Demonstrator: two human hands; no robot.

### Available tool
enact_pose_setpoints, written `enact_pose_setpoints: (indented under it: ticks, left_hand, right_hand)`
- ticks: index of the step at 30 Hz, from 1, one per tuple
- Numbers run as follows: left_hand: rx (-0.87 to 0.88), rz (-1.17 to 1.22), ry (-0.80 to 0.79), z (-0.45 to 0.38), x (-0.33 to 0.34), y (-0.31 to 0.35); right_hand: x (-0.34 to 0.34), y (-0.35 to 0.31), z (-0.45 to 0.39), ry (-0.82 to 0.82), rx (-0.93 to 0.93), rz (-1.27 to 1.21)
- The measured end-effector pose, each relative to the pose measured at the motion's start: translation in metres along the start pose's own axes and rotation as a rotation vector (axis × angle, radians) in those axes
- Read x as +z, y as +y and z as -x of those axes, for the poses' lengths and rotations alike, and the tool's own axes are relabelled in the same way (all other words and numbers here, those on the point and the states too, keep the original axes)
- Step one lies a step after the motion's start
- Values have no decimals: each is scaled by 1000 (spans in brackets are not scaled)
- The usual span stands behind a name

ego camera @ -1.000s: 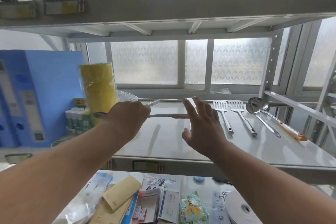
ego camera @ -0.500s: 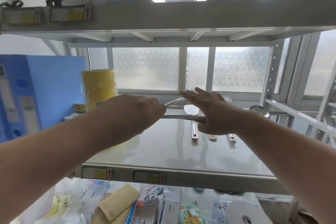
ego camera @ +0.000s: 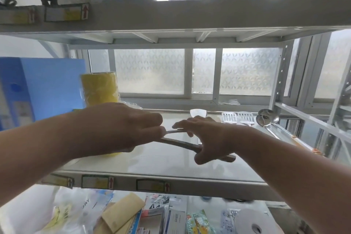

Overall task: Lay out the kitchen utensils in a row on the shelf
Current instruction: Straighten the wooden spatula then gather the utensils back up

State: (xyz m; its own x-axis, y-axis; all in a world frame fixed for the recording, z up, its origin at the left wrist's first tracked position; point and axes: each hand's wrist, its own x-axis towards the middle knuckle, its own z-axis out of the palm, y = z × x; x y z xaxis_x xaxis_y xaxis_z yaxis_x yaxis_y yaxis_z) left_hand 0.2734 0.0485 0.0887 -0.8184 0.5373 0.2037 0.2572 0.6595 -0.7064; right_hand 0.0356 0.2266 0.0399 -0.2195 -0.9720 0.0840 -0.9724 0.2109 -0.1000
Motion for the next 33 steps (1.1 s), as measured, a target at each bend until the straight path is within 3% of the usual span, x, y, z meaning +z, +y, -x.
enact_pose_setpoints:
  ticks: [3, 6, 9, 11, 13, 14, 16, 18, 20, 23, 25, 28, 33]
  left_hand:
    - [-34, -5, 14, 6, 5, -16]
    - [-171, -96, 73, 5, 18, -35]
    - [-438, -177, 281, -3, 34, -32]
    - [-641, -35, 489, -16, 46, -8]
    - [-856, 269, 593, -33, 60, 27]
    - [-1027, 507, 567, -43, 70, 44]
    - [-1381, 1198, 351, -60, 82, 70]
    - [-1362, 2002, 131, -73, 86, 93]
    - [-1180, 2413, 87, -78, 83, 109]
    - [-1213, 2378, 236, -76, 83, 115]
    - [-1274, 2202, 264, -73, 88, 113]
    - [-1356, 1799, 187, -67, 96, 103]
    - [-1466, 1333, 20, -60, 112, 89]
  right_hand:
    - [1, -2, -4, 154, -14, -25]
    - [1, -6, -7, 134, 52, 87]
    - [5, -3, -10, 114, 186, 22]
    - [6, -2, -11, 118, 295, -87]
    - [10, -7, -12, 145, 390, -416]
    - [12, -12, -13, 155, 408, -649]
    - [15, -23, -16, 171, 381, -1055]
    - [20, -35, -21, 180, 332, -1357]
    - [26, -46, -29, 223, 314, -1605]
    - [37, -52, -43, 282, 378, -1731]
    - [42, -53, -51, 270, 497, -1531]
    - [51, -58, -56, 251, 608, -973]
    - [63, -60, -60, 216, 694, -939]
